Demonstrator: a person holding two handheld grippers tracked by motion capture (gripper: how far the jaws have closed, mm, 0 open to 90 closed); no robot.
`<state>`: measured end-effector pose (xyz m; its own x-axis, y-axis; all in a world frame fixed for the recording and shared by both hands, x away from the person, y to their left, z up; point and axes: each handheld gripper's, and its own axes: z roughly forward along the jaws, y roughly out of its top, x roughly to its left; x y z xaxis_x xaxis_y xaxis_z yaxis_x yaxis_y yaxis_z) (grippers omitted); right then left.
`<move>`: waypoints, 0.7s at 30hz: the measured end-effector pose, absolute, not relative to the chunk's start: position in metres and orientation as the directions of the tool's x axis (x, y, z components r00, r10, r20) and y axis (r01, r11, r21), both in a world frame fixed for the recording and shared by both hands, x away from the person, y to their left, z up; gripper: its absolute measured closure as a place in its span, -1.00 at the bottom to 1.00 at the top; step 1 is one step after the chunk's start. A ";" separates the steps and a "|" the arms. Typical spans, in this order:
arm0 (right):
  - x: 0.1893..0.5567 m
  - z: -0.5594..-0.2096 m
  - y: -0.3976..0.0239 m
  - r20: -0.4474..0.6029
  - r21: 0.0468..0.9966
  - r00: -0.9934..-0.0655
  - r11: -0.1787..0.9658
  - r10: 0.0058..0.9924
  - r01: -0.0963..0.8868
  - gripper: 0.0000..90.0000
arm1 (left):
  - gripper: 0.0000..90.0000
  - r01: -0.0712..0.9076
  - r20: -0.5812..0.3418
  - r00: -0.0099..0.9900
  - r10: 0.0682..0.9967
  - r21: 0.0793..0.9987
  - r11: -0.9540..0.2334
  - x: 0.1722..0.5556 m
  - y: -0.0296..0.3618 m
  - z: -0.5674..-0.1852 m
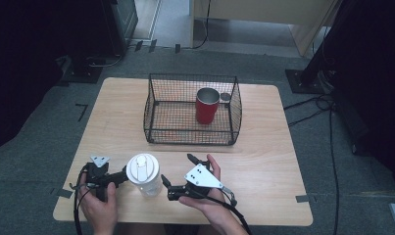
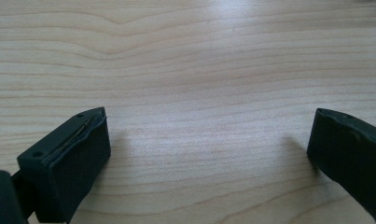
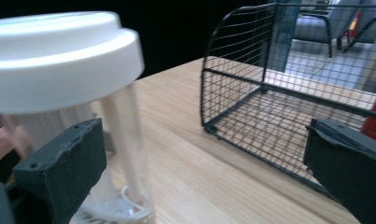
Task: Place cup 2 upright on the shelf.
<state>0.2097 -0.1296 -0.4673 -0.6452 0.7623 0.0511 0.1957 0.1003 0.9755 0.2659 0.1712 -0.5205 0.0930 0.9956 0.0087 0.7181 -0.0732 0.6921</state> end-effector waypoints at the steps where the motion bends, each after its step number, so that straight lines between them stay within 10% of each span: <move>1: 0.208 -0.468 -0.128 0.057 0.975 -0.651 0.099 0.757 0.200 -1.00 | -1.00 0.718 0.009 0.093 0.996 0.692 -0.073 0.266 0.171 -0.521; 21: 0.199 -0.478 -0.092 0.101 0.970 -0.733 0.096 0.672 0.222 -1.00 | -1.00 0.717 0.008 0.092 0.996 0.693 -0.072 0.266 0.171 -0.521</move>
<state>0.1988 -0.0917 -0.4778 -0.7334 0.6722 0.1014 0.2224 0.0962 0.9702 0.2659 0.1711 -0.5206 0.0920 0.9957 0.0078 0.7173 -0.0717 0.6931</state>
